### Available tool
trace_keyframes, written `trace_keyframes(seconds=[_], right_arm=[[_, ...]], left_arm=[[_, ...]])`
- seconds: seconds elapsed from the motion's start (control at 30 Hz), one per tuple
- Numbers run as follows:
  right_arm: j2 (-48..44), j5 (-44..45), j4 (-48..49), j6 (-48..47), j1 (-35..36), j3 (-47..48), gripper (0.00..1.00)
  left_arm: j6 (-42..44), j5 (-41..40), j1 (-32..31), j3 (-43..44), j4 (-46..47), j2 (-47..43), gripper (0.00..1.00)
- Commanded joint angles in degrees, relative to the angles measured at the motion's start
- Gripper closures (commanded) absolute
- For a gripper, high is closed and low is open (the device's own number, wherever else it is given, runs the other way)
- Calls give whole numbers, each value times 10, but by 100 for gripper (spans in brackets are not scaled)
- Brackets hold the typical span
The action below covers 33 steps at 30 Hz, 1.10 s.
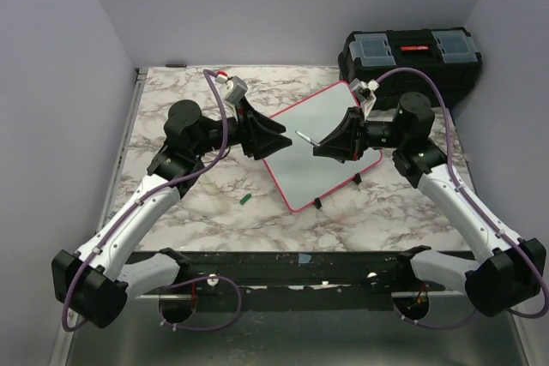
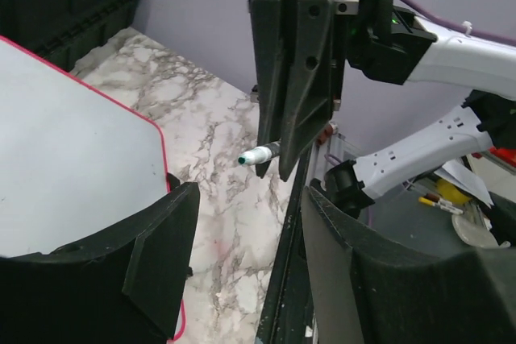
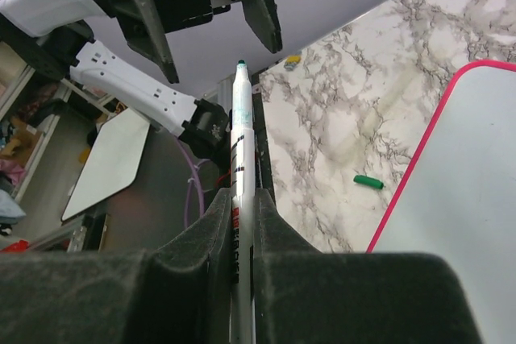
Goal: Write a sentence on the whiteboard
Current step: Pass from the right arm to the left
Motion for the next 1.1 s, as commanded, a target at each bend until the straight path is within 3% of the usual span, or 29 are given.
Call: trace_keyframes(seconds=[0.0,0.23,0.43,0.57,0.83,1.0,1.07], right_arm=[[5,-20,-36,-31,9,22,99],[19,-16,-113,-90,36,50,99],[19,-19,-112,-93,45,50,99],[19,-20,-121,-100,48,54,99],[20,-23,-124,-105,50,53,99],[19,-18,-121,-107,51,48,99],[19,-15,-117,-107,52,45,99]], left_arm=[[-11,60,-2,11,12,-2,45],[-13,81,-9,27,0,21,48],[12,75,-24,52,-39,36,49],[14,73,-34,48,-32,41,61],[19,77,-49,40,-32,54,73],[14,86,-54,27,1,50,100],[0,84,-53,16,29,44,100]])
